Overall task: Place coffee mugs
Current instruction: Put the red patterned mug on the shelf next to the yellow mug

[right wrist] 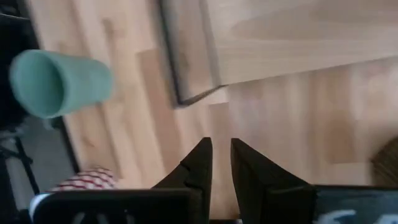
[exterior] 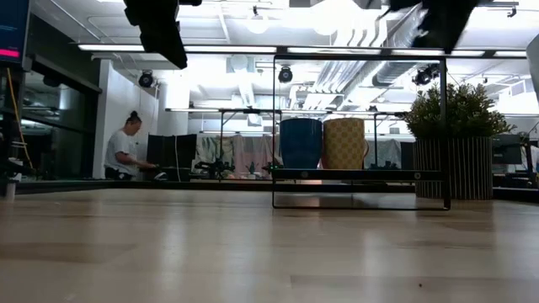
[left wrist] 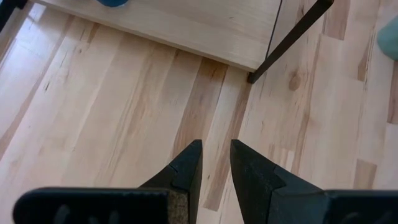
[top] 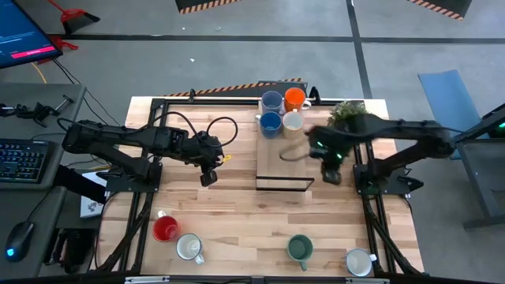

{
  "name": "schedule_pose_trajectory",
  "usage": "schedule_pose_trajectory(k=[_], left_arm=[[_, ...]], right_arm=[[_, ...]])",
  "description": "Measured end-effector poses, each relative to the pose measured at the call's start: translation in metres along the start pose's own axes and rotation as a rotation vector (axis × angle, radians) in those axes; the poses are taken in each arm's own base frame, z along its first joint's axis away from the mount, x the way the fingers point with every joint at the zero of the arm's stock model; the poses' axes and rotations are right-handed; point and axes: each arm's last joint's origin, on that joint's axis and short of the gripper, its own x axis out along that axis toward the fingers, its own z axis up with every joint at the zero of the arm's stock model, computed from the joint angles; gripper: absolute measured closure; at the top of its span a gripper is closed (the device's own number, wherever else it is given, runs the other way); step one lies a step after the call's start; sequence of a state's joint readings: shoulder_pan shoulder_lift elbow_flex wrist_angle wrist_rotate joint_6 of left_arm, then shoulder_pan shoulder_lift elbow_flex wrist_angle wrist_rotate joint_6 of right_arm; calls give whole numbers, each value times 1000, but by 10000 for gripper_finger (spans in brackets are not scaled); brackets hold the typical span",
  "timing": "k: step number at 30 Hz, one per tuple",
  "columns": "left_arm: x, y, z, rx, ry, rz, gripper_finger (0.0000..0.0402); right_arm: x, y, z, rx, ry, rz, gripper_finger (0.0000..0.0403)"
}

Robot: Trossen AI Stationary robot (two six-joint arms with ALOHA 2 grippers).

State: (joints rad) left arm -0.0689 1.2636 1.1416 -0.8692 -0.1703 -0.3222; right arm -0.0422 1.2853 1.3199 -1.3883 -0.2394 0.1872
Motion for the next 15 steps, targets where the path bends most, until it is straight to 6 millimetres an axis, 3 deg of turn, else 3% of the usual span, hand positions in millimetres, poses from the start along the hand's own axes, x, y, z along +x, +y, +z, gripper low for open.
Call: schedule_pose_trajectory(k=[8, 15], left_arm=[[0, 0, 0, -52, -2, -2, 328], [0, 0, 0, -70, -3, -4, 328]], right_arm=[[15, 50, -66, 75, -111, 113, 361], [36, 92, -108, 104, 0, 132, 361]])
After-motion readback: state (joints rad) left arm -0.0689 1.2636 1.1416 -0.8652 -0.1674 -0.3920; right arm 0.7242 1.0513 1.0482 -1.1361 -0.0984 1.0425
